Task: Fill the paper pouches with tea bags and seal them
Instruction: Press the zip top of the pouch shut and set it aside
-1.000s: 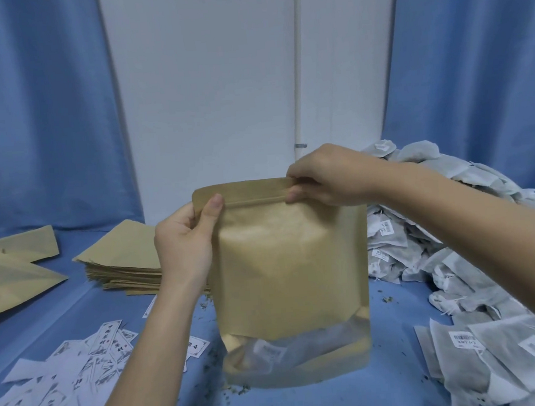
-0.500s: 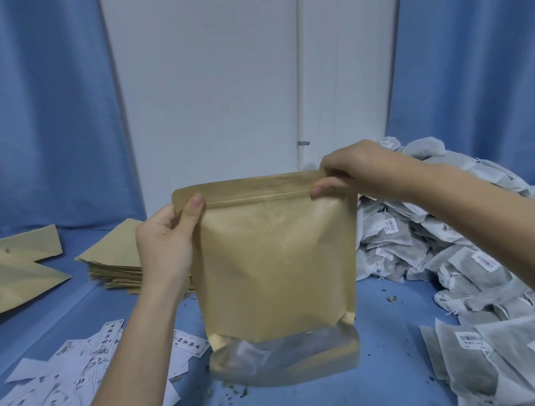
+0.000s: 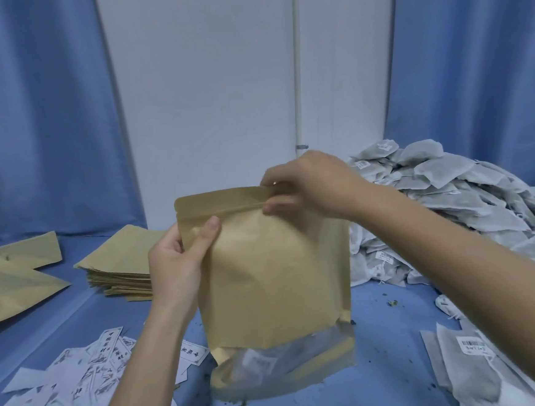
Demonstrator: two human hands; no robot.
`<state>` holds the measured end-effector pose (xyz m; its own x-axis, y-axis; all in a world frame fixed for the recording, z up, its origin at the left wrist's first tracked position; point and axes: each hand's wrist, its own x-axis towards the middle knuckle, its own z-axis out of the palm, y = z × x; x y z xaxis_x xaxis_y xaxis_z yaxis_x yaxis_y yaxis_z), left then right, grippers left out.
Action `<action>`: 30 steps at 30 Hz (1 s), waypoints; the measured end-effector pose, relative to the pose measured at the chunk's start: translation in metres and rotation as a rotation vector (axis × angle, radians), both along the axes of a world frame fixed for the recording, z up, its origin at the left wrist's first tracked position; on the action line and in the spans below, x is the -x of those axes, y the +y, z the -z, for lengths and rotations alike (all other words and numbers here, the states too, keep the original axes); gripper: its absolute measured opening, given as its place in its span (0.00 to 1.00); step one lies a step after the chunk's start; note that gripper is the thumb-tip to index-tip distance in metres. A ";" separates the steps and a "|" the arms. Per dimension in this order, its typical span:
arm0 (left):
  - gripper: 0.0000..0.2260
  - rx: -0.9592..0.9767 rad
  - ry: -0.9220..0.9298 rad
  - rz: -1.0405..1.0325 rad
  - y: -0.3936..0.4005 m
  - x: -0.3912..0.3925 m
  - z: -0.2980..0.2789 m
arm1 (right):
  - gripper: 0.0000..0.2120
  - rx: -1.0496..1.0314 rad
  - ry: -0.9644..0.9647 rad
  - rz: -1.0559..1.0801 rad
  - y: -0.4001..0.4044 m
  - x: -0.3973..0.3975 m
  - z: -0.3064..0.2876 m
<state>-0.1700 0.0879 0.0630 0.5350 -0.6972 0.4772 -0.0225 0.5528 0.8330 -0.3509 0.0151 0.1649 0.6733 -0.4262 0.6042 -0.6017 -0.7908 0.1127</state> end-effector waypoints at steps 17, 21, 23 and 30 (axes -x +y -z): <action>0.30 -0.343 0.021 0.274 -0.003 -0.005 0.063 | 0.40 -0.361 -0.461 0.043 -0.019 0.042 0.033; 0.25 -0.323 0.223 0.318 -0.003 -0.011 0.065 | 0.30 -1.074 -0.507 -0.100 -0.020 0.077 0.103; 0.22 -0.345 0.291 0.341 -0.004 -0.010 0.061 | 0.19 -1.219 -0.580 -0.164 -0.017 0.079 0.135; 0.18 -0.361 0.400 0.592 0.005 -0.014 0.033 | 0.09 -1.256 -0.959 -0.183 -0.020 0.062 0.158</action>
<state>-0.1563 0.0925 0.0296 0.1107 -0.9937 0.0182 0.5289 0.0744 0.8454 -0.4133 -0.0051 0.0068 0.3625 -0.9184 0.1585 0.0468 -0.1519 -0.9873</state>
